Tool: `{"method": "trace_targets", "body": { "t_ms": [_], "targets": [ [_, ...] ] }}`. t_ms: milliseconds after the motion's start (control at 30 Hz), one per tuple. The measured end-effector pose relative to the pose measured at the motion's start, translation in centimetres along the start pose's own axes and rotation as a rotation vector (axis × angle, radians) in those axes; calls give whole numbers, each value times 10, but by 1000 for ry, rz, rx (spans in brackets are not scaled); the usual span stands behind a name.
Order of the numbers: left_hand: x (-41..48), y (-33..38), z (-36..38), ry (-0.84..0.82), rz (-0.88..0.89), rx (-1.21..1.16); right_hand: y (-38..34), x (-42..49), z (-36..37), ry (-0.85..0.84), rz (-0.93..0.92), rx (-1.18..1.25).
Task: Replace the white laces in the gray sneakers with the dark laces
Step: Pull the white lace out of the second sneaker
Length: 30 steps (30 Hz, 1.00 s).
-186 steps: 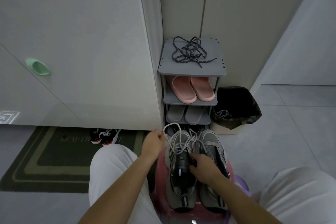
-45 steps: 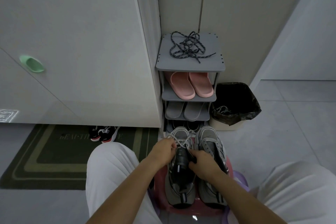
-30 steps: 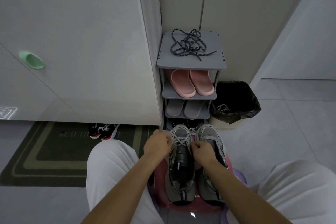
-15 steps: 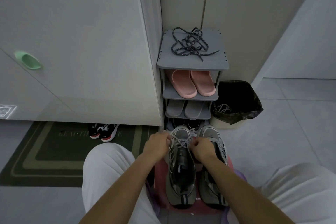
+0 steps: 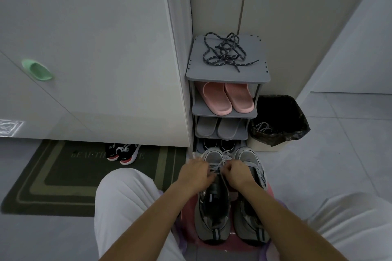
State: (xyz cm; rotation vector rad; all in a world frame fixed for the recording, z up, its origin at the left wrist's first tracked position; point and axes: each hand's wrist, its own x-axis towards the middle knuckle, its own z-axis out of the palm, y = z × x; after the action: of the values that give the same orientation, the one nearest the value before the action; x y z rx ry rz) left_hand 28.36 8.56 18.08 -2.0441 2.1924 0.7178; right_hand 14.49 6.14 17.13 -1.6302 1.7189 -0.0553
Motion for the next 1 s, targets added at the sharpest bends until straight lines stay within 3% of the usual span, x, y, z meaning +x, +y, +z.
{"method": "trace_targets", "body": {
  "t_ms": [233, 433, 667, 1000],
  "targets": [
    [-3, -6, 6, -55, -107, -264, 5, -2, -3, 25, 5, 58],
    [-7, -7, 9, -11, -76, -380, -2, -1, -1, 13, -9, 10],
    [-8, -4, 11, -28, -119, -338, -2, -3, -11, -76, -18, -37],
    [-14, -4, 9, -91, -66, -336, -1, -3, -13, 14, 28, 55]
  ]
}}
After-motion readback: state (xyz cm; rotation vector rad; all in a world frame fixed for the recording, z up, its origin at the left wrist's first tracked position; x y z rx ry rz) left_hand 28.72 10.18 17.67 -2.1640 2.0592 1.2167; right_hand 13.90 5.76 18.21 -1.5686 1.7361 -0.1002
